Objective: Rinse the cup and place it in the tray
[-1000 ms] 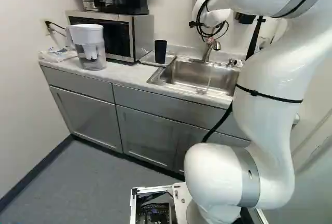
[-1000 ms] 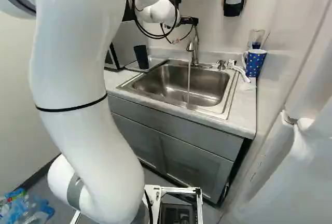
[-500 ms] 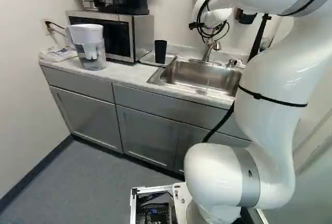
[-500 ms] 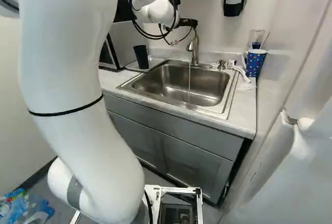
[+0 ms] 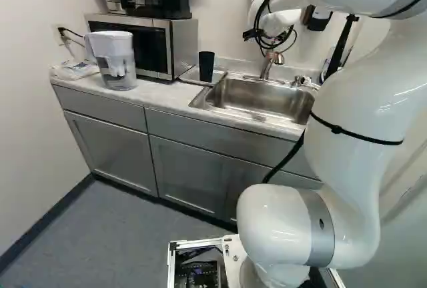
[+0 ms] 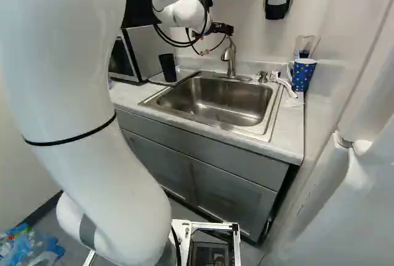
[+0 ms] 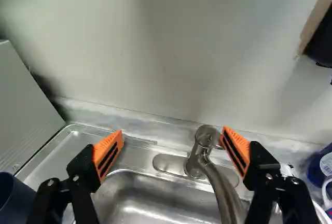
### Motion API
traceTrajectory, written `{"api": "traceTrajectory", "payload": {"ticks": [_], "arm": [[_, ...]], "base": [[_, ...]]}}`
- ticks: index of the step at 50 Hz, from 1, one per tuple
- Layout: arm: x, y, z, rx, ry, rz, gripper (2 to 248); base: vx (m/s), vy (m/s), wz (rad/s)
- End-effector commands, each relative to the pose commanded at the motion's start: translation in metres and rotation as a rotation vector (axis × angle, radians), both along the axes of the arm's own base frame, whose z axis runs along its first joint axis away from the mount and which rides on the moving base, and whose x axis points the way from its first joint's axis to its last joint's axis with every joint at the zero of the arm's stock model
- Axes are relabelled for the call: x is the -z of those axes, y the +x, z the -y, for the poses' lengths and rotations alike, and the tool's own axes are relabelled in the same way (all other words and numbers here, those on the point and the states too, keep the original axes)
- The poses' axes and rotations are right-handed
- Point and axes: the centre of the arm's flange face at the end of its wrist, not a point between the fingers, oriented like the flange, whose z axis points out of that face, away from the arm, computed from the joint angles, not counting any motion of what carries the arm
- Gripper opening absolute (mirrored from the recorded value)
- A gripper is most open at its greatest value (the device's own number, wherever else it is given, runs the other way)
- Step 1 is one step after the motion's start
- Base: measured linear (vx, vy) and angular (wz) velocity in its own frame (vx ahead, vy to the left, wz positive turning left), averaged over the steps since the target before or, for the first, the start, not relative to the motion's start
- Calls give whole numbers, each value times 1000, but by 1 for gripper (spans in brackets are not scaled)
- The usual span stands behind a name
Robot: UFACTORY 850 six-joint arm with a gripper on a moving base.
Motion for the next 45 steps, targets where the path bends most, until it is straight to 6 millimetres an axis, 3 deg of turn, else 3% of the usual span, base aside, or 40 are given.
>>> {"api": "traceTrajectory", "payload": {"ticks": [27, 45], "arm": [[-4, 0, 0, 1, -11, 46, 247], [-17, -24, -18, -12, -32, 177, 247]], "base": [[0, 0, 0], [0, 0, 0]]}}
